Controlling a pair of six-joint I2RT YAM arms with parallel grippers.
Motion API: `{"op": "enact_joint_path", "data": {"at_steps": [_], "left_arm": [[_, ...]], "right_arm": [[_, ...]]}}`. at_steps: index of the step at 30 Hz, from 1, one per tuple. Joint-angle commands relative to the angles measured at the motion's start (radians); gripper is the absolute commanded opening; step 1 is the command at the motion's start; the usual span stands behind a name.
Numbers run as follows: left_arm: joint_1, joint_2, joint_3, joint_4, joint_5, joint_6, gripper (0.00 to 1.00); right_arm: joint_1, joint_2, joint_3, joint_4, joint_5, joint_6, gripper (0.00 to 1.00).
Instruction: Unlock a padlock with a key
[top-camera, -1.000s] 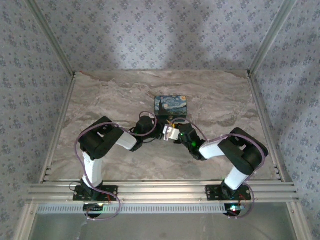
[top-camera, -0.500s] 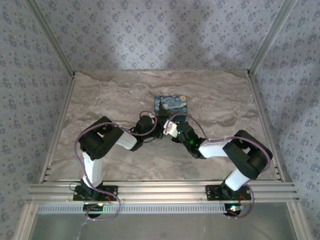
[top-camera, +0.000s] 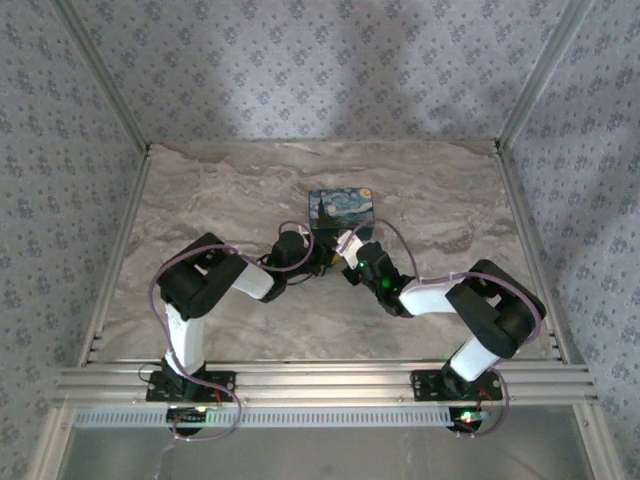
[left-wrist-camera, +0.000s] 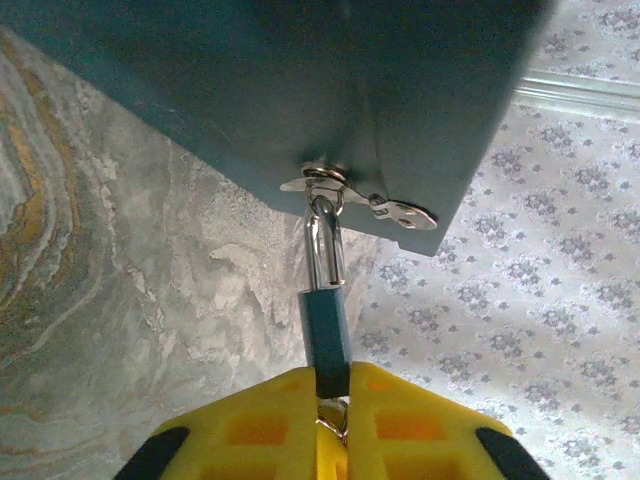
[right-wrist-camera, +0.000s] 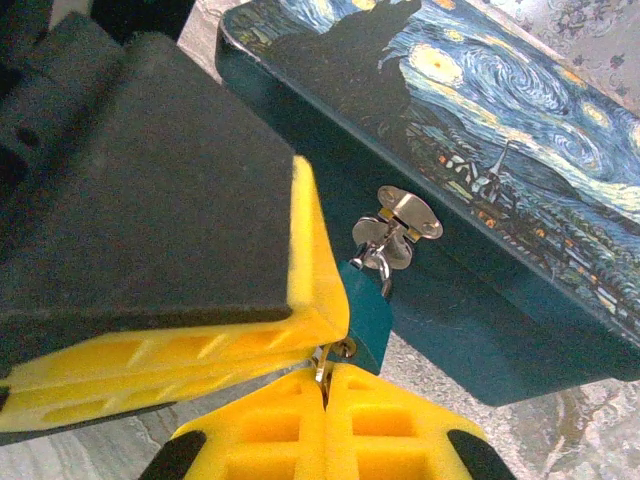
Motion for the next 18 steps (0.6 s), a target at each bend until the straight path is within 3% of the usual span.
{"op": "enact_joint_path", "data": {"at_steps": [1,8,11,15,18], "left_arm": [[-0.002,-0.024,-0.015,-0.013,-0.005,0.024,0.23],[0.016,-0.098,-0.057,-0.07,-0.024,0.07,0.44],[0.025,-0.112,-0.076,-0.066,-0.033,0.073,0.5],[0.033,-0.117,-0.088,-0.042,-0.038,0.078,0.66],[0.036,-0.116,-0.085,-0.049,-0.039,0.084,0.68]], "right_arm": [[-0.006,0.007,-0.016,0.095,-0.044,0.073,0.0],[-0.012,0.004,-0.039,0.101,-0.099,0.179,0.0],[-0.026,-0.001,-0.049,0.107,-0.137,0.265,0.0],[-0.046,0.003,-0.068,0.137,-0.201,0.399,0.0],[-0.053,0.013,-0.089,0.179,-0.239,0.482,0.0]]}}
